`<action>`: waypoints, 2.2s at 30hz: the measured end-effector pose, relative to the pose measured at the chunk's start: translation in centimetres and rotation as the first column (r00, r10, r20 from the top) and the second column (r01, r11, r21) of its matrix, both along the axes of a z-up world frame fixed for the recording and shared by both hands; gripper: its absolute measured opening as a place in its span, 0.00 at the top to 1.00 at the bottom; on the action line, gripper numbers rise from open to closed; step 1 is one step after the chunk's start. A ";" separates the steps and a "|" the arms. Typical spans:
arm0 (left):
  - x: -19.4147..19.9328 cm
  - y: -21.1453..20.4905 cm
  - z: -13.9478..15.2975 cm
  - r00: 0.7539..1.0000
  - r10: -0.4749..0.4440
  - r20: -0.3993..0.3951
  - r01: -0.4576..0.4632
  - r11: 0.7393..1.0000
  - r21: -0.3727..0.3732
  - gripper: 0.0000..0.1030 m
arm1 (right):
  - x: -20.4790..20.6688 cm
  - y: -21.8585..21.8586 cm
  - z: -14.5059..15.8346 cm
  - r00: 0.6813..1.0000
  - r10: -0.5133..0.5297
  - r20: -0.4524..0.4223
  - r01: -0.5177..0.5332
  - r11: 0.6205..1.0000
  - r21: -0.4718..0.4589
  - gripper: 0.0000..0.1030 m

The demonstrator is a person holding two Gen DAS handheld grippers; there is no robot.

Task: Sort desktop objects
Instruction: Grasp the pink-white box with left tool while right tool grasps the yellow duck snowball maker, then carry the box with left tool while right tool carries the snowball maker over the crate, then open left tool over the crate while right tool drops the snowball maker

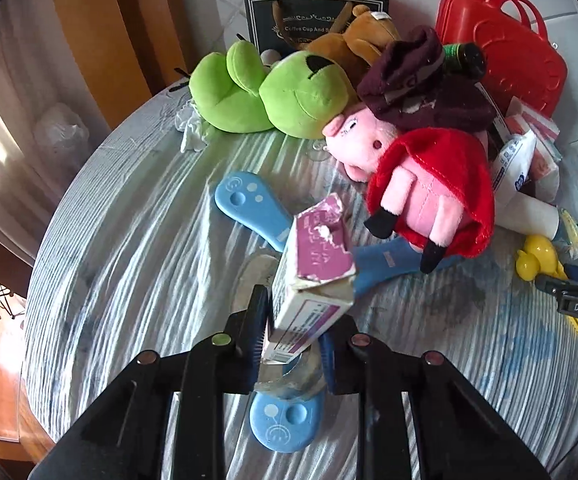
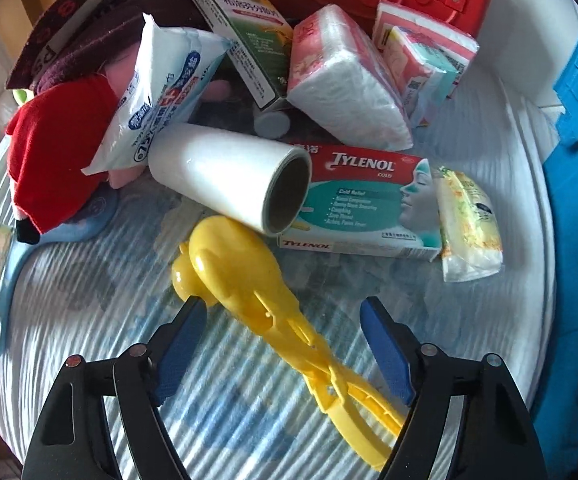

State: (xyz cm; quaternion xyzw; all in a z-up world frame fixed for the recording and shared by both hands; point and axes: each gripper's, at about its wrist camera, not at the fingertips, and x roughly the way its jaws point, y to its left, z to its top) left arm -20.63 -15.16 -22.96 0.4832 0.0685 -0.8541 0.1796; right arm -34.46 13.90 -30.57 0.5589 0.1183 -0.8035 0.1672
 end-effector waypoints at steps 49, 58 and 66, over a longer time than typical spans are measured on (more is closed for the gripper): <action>8.2 36.8 28.8 0.465 -0.594 -0.656 0.688 0.709 -0.155 0.83 | 26.3 25.8 42.9 0.577 -0.531 -0.620 0.301 0.844 -0.443 0.78; 6.5 53.2 24.9 0.625 -0.635 -0.454 0.696 0.716 -0.044 0.83 | 21.3 38.2 36.1 0.759 -0.473 -0.448 0.379 0.880 -0.288 0.78; 6.7 58.0 21.8 0.706 -0.617 -0.348 0.654 0.757 -0.016 0.83 | 20.2 42.3 29.1 0.861 -0.377 -0.342 0.353 0.926 -0.133 0.78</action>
